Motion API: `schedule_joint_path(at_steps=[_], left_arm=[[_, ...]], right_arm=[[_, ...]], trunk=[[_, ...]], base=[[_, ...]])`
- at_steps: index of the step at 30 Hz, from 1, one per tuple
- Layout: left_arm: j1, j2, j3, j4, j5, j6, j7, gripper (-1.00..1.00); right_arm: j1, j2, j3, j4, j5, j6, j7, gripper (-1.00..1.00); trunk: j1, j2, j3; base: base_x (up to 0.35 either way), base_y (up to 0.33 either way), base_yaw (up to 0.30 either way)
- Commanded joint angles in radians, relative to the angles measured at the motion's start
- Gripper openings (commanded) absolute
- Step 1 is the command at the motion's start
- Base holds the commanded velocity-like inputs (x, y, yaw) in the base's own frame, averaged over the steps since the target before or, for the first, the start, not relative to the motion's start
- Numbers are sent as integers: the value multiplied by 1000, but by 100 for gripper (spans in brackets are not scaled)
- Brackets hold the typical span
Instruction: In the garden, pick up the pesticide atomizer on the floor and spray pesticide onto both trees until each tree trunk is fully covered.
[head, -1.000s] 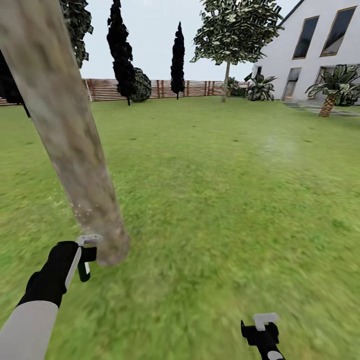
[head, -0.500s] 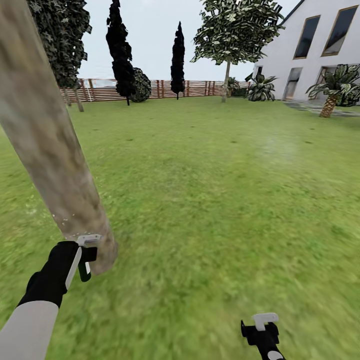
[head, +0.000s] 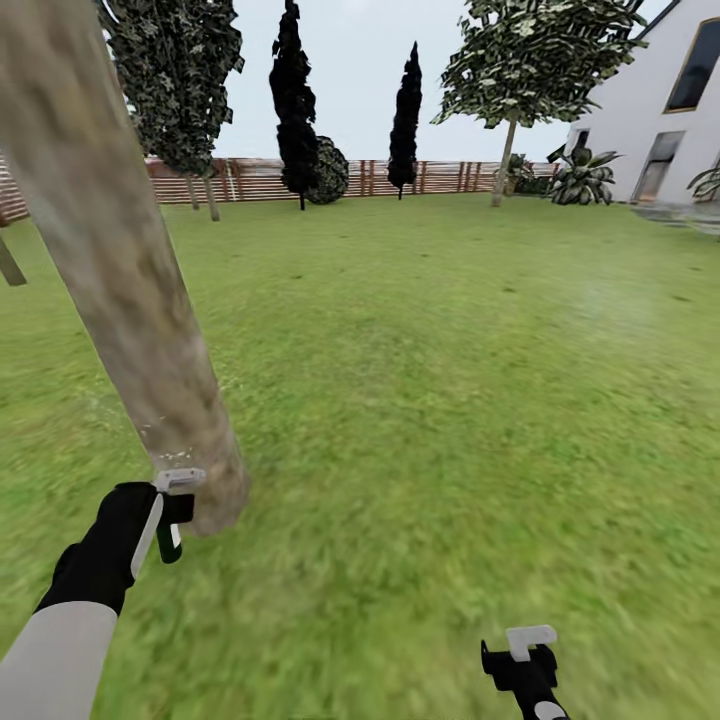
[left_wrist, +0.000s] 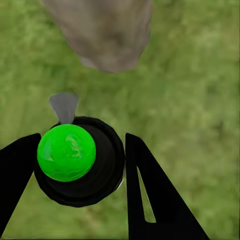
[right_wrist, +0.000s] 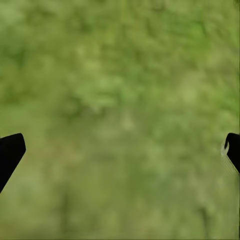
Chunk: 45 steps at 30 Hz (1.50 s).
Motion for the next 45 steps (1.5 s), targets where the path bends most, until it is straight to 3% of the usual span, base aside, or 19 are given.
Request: schedule_joint_path(at_steps=[1,9,12,15,16,18,19,20,21,24,26,29,31,32,45], left_arm=[[-1,-3,1,0,-9,5,-6,-100],[-27,-7,4,1,-9,6,-11,-100],[-121,-24,-1,12,-10,8,-10,-100],[-162,-41,-22,18,-13,14,-10,-100],[-169,-20,-28,19,-18,16,-11,-100],[-167,47,-29,20,-13,18,-13,-100],[-162,70,-33,20,-11,17,-15,-100],[-160,75,-36,20,-11,16,-15,-100],[-158,68,-42,20,-10,14,-16,-100],[-161,12,-90,20,-10,16,-15,-100],[-169,4,-98,20,-9,16,-15,-100],[-159,33,-89,21,-14,12,-15,-100],[-155,94,-91,21,-9,11,-20,-100],[-154,99,-94,20,-9,10,-23,-100],[-158,98,-95,16,-8,10,-25,-100]], right_arm=[[0,0,9,-1,-9,-2,-3,100],[0,-2,7,-1,-9,-2,-3,100],[0,-2,7,0,-9,-2,-3,100],[0,-5,7,1,-8,-2,-3,100],[0,-7,7,1,-8,-2,-3,100],[0,-8,7,1,-8,-2,-3,100],[0,-8,7,1,-8,-2,-4,100],[0,-8,7,1,-8,-2,-3,100],[0,-8,7,1,-8,-2,-3,100],[0,-8,7,1,-8,-2,-3,100],[0,-8,7,1,-8,-2,-4,100],[0,-8,7,1,-8,-2,-3,100],[0,-8,7,1,-8,-2,-3,100],[0,-8,7,1,-8,-2,-3,100],[0,-6,7,-1,-8,-2,-3,100]], trunk=[[0,0,-1],[0,0,-1],[0,0,-1],[0,0,-1],[0,0,-1],[0,0,-1],[0,0,-1],[0,0,-1],[0,0,-1],[0,0,-1],[0,0,-1],[0,0,-1],[0,0,-1],[0,0,-1],[0,0,-1]], base=[[-133,-222,277],[-22,-26,272],[0,0,89],[0,0,8],[0,0,0],[0,0,0],[0,0,0],[0,0,0],[0,0,0],[0,0,0],[0,0,0],[0,0,0],[0,0,0],[0,0,0],[109,-198,0]])
